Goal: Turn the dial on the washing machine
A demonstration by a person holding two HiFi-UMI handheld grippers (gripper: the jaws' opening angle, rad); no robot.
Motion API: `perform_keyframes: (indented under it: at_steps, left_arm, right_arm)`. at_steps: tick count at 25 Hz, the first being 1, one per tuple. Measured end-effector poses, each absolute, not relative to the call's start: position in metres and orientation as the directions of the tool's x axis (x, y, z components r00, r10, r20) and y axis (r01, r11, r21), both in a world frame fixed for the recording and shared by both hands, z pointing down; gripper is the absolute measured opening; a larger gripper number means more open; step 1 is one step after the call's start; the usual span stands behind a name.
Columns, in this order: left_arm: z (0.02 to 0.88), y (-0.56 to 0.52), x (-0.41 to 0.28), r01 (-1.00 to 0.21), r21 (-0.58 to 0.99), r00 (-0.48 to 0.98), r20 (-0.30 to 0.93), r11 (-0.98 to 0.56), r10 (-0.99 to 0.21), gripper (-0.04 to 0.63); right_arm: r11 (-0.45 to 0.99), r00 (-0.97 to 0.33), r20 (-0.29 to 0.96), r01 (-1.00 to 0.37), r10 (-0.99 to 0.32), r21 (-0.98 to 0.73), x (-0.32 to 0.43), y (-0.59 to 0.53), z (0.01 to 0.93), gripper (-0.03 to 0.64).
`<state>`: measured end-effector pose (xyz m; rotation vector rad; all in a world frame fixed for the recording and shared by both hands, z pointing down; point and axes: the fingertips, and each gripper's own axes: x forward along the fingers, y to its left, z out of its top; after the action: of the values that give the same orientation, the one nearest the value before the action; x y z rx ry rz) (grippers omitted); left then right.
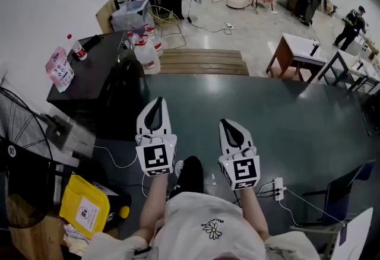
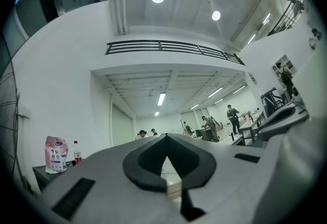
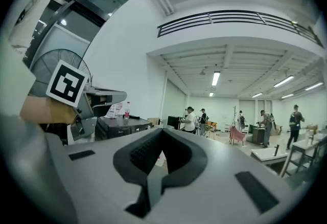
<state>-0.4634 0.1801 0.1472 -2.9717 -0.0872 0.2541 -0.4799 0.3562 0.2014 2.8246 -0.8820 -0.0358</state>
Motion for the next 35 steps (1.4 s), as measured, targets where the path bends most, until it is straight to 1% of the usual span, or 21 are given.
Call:
perform_keyframes:
  at_steps: [4, 8, 12, 16, 22, 27, 35]
  left_arm:
    - [0.173, 0.159, -0.406, 0.043, -0.131, 0.985, -0.162, -0.990, 0.064, -0.002]
    - [0.188, 0.132, -0.328, 0.052, -0.125, 0.983, -0.168, -0.991, 0.072, -0.002]
    - [0.182, 0.108, -0.249, 0.089, -0.139, 0.984, -0.141, -0.986, 0.109, -0.002]
    - [0.168, 0.083, -0.176, 0.081, -0.168, 0.983, -0.151, -0.982, 0.107, -0.002]
    - [0.166, 0.029, -0.077, 0.044, -0.184, 0.987, -0.145, -0.982, 0.071, -0.002]
    - [0.168, -0.016, -0.022, -0.006, -0.173, 0.990, -0.136, -0.985, 0.018, -0.002]
    - [0.163, -0.064, 0.014, -0.117, -0.161, 0.981, -0.174, -0.980, -0.088, -0.002]
  right_arm:
    - [-0.789, 0.811, 0.045, -0.580, -0.584, 0.202, -0.433, 0.334, 0.220, 0.003]
    - [-0.747, 0.770, 0.045, -0.630, -0.636, 0.213, -0.355, 0.281, 0.229, 0.003]
    - [-0.715, 0.736, 0.066, -0.672, -0.674, 0.191, -0.275, 0.232, 0.229, 0.003]
    - [-0.716, 0.736, 0.064, -0.672, -0.674, 0.191, -0.192, 0.205, 0.220, 0.003]
    - [-0.733, 0.748, 0.052, -0.659, -0.661, 0.167, -0.075, 0.163, 0.211, 0.003]
    - [-0.718, 0.730, 0.057, -0.681, -0.681, 0.145, -0.011, 0.125, 0.209, 0.003]
    - [-0.634, 0.647, 0.007, -0.749, -0.763, 0.192, 0.040, 0.073, 0.194, 0.003]
